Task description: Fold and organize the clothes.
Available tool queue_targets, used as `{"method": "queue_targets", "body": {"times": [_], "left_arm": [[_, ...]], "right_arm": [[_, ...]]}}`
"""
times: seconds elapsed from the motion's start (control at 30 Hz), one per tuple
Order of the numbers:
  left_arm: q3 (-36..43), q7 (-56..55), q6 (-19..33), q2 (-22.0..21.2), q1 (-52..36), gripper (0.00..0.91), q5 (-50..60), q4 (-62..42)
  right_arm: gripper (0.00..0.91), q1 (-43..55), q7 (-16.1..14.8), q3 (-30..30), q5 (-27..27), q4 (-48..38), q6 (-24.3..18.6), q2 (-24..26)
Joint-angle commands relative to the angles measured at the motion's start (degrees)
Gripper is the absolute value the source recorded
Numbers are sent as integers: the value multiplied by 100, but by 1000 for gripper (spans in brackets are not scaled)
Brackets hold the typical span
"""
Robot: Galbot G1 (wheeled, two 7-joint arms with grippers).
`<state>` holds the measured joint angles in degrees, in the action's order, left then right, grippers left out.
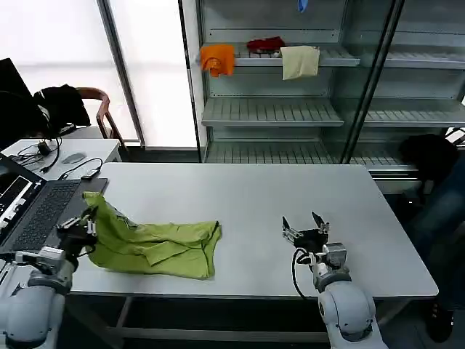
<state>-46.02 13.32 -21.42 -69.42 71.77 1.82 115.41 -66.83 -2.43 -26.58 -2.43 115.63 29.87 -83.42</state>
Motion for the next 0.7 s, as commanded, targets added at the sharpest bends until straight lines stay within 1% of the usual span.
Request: {"method": "queue_targets", "body": {"times": [0.03,0.17,0.2,0.47,0.7], "left_arm": [[1736,-481,-222,-673,51,0,436,648],[2289,-583,-184,-849,55,10,649,520],[2400,-610,-165,-882,49,0,699,460],[2715,-711,-159,-1041,32,10,862,167],[2818,-734,-190,-1114,-10,10,917,-126]], "right_arm": [[907,-40,-70,-5,161,18,-64,-5],[907,-57,-71,-20,193,-16,-67,2],[907,-66,-73,-28,196,-28,-75,2],[907,-41,-68,-38,230,-88,-96,21],[907,7,-54,-12,325,-203,-91,6]]}}
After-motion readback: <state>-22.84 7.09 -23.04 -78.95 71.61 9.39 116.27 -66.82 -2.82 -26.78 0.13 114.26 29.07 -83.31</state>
